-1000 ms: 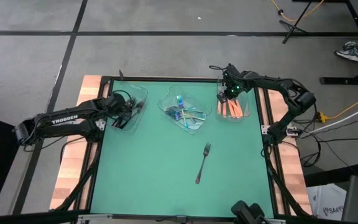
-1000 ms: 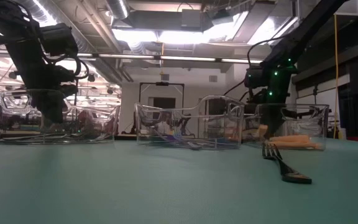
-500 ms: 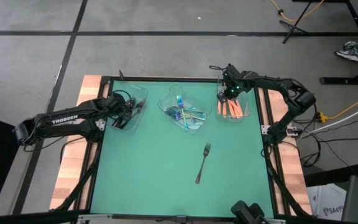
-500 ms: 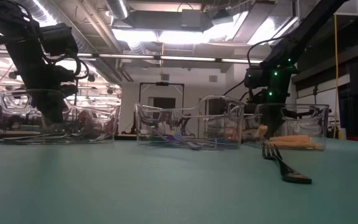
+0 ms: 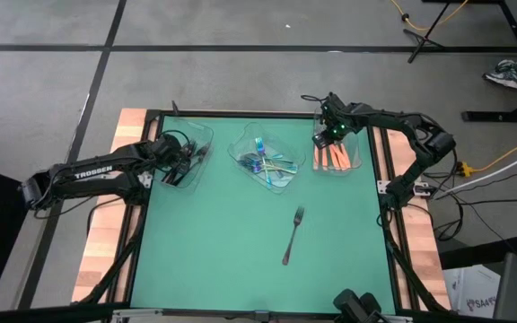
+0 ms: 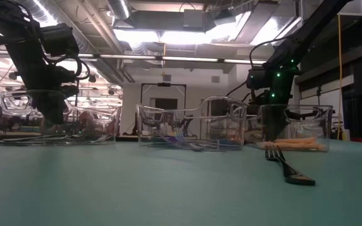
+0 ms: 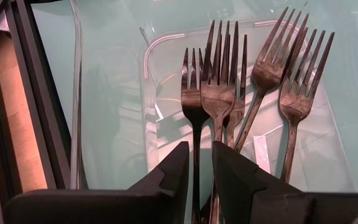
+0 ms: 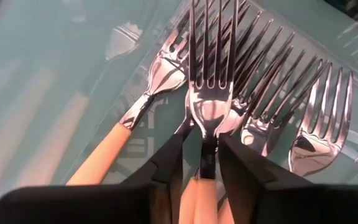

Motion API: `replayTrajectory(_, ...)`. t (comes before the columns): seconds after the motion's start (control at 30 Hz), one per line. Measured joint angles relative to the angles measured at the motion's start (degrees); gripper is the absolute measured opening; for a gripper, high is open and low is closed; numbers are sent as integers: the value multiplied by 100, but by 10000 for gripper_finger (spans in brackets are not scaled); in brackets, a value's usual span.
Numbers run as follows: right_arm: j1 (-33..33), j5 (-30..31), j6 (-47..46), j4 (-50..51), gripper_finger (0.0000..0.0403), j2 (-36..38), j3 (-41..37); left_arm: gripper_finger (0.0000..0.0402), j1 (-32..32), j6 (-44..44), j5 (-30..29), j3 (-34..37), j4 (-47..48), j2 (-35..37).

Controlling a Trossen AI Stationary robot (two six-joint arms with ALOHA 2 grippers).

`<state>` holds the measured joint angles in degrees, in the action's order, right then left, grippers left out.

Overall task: Sort silverware by color (type)
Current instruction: Put the black fork into the left transparent bin

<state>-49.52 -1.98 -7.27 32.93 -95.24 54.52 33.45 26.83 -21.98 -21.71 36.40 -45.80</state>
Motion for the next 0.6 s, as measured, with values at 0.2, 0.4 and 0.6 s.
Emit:
replayTrajectory(0.2, 0, 0, 6, 2, 101, 0, 0, 64, 1, 0, 0, 0, 0, 2)
replayTrajectory(0.4, 0, 4, 13, 4, 100, 76, 0, 64, 1, -44, 0, 1, -2, 2)
replayTrajectory(0.6, 0, 9, 17, 7, 99, 547, 0, 64, 2, -46, 4, -1, -2, 19)
